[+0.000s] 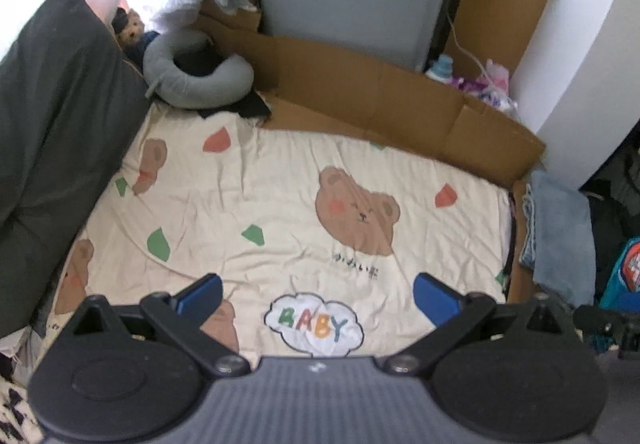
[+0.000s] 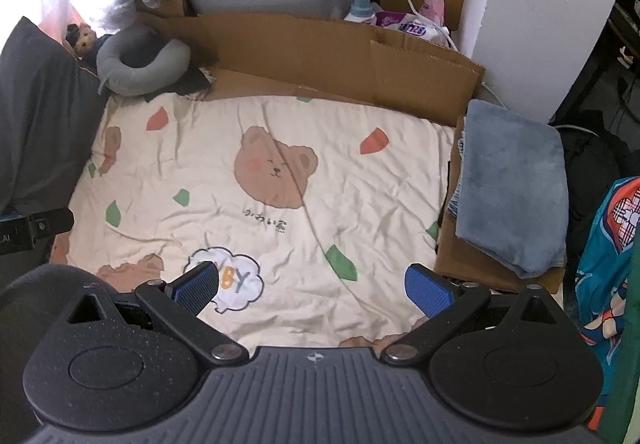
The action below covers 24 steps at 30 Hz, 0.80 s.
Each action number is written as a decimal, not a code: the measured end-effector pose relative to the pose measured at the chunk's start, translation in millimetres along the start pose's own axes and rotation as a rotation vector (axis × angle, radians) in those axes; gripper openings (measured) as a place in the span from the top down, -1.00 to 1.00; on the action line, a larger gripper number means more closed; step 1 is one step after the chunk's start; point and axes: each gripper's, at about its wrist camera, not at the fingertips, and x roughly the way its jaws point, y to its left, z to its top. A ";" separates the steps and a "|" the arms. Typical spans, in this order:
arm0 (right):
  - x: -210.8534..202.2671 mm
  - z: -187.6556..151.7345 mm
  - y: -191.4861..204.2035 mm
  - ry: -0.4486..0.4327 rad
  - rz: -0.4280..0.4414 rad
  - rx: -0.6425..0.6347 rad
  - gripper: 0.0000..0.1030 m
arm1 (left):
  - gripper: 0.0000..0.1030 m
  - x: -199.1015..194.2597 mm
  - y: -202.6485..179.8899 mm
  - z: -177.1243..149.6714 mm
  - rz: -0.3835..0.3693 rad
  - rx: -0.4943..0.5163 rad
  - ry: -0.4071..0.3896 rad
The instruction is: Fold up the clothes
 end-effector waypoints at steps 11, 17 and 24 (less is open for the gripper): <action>1.1 -3.0 -7.1 -0.012 0.043 0.013 -0.99 | -0.99 3.0 -17.9 -0.5 0.007 0.049 0.003; 2.2 -1.0 -8.3 -0.001 0.059 0.006 -0.99 | -0.99 4.3 -20.8 1.6 0.012 0.067 0.002; 3.0 -1.0 -8.1 0.010 0.068 -0.008 -0.99 | -0.99 6.0 -19.8 1.5 0.009 0.056 0.018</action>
